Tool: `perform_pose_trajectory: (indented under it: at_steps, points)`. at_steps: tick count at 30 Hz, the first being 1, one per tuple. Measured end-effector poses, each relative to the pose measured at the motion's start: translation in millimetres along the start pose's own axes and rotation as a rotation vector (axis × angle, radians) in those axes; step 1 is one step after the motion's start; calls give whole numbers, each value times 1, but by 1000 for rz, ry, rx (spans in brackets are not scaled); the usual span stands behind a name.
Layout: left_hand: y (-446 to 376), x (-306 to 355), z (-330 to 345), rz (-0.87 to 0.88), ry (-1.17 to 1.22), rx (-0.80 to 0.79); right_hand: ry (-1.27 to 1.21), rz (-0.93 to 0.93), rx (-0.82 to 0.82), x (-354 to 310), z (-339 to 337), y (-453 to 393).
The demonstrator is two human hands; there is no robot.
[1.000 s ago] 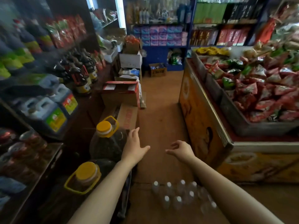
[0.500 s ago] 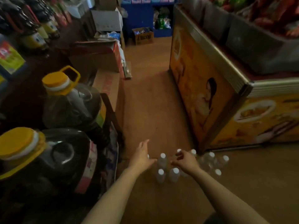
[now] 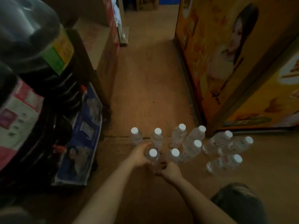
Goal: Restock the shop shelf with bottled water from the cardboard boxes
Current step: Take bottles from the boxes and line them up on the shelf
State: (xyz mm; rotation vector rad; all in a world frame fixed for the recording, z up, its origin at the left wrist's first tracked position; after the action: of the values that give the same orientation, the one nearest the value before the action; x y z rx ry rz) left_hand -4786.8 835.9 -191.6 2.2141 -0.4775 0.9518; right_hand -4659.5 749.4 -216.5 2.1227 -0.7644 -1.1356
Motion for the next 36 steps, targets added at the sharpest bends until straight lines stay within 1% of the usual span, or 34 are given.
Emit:
perform_pose_trajectory:
  at_steps: [2,7,12,16,18,22,24,27,31,36]
  points:
    - [-11,-9,2,-11,-2,-29,-29,8,-20,3,7,-13]
    - [-22,-27,10,-33,49,-42,-69,83,-36,19,23,-28]
    - [-12,-31,2,-16,125,17,-13,73,-38,22,28,-30]
    - [8,-27,-15,7,188,-27,45,66,-29,14,25,-23]
    - [25,-18,-30,12,213,-52,64,43,-70,2,21,-9]
    - [67,27,-77,0,266,-99,87,-1,-198,-37,7,51]
    - [86,55,-109,-4,292,-92,73,-32,-233,-63,-5,87]
    - [117,106,-161,-1,340,-43,9,-97,-206,-109,-30,140]
    - [166,183,-234,17,477,84,-122,-187,-163,-179,-74,211]
    - [237,287,-324,89,540,166,-165,-267,-105,-268,-137,300]
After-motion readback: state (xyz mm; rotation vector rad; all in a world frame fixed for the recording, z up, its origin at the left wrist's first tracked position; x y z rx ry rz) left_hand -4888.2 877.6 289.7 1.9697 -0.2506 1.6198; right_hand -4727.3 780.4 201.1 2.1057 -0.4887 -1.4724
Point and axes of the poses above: each hand's wrist, its own y-axis away from the middle knuckle, its own z-axis out of the palm, x = y × z, the point moved 4 cm from there along -y, towards the middle knuckle, and after that the axes turned 6 degrees about z, right-handed, at the moved point
